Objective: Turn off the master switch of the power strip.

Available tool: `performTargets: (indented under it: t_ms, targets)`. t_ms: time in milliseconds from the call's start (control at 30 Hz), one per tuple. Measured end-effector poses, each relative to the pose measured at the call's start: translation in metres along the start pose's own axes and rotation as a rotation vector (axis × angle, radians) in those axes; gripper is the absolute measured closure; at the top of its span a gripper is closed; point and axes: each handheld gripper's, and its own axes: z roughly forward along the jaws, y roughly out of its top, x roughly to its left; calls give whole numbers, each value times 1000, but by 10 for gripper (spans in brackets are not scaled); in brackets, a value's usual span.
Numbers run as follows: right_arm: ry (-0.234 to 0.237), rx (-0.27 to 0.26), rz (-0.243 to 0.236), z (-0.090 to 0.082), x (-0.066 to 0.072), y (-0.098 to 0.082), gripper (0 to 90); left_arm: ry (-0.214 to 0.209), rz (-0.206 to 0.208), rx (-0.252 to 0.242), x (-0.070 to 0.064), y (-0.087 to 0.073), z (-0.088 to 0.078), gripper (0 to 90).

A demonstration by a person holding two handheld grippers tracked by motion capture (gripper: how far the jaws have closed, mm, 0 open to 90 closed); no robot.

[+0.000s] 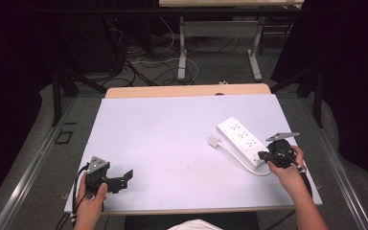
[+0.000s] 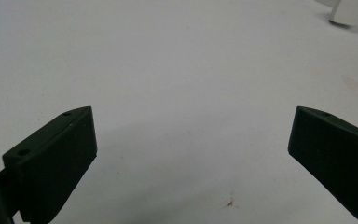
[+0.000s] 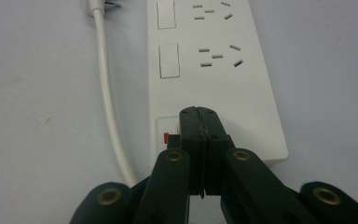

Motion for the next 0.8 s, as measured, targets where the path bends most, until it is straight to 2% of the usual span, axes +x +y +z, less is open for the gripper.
performTargets:
  t_ms: [800]
  targets:
    - [6, 11, 3, 12, -1, -2, 900, 0, 1, 0, 0, 0, 0, 12]
